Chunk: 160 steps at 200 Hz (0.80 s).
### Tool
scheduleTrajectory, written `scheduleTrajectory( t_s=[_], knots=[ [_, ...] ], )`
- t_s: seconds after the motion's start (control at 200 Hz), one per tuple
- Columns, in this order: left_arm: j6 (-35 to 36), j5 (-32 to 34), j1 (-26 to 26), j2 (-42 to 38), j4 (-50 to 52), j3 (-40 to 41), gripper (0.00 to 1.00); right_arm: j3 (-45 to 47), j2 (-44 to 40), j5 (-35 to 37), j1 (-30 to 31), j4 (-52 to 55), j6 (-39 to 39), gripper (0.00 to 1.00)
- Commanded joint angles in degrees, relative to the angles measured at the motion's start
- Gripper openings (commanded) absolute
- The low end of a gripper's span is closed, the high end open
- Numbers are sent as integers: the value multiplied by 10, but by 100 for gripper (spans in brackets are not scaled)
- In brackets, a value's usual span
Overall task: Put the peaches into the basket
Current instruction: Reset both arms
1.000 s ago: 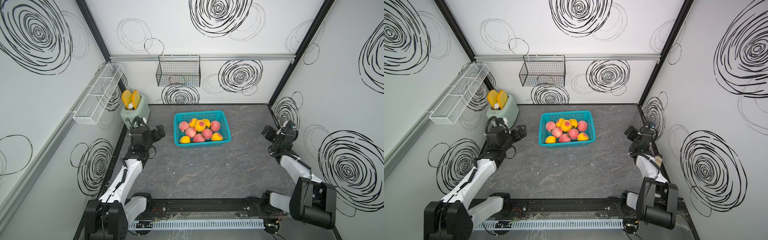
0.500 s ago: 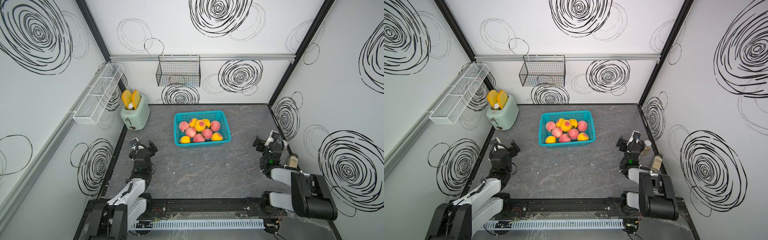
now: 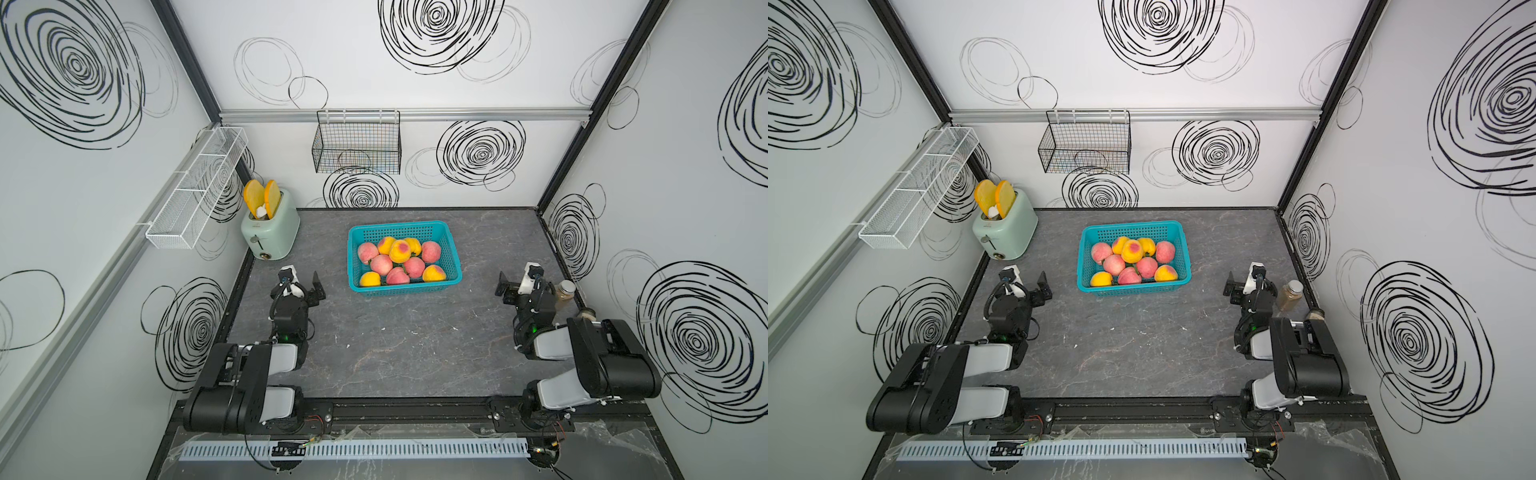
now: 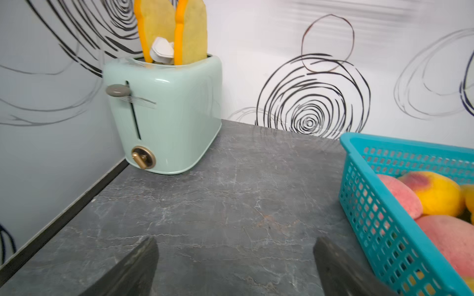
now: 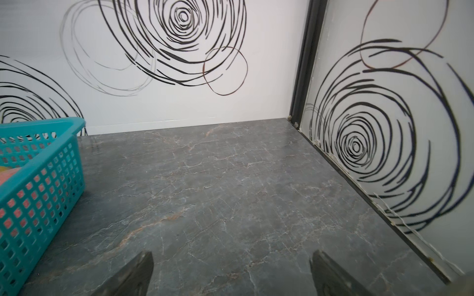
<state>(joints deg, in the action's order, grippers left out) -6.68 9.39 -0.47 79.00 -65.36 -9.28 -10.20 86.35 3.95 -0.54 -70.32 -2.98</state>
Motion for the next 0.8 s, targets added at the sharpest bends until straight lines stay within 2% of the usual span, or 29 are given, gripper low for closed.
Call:
scheduleTrajectory(
  t_s=[0.0,0.065,0.11,0.795],
  knots=[
    [43,-64,-7,46,-78,-25,98,8,-3,-30,8,-53,32,99],
    [60,-93,-10,50,-85,-26,98,-2,4,-34,9,-49,34,99],
    [60,-91,-10,49,-70,-31,98,-17,2,-38,8,-13,35,99],
    [61,-90,-12,49,-76,-29,98,-22,6,-58,-2,-10,30,99]
  ],
)
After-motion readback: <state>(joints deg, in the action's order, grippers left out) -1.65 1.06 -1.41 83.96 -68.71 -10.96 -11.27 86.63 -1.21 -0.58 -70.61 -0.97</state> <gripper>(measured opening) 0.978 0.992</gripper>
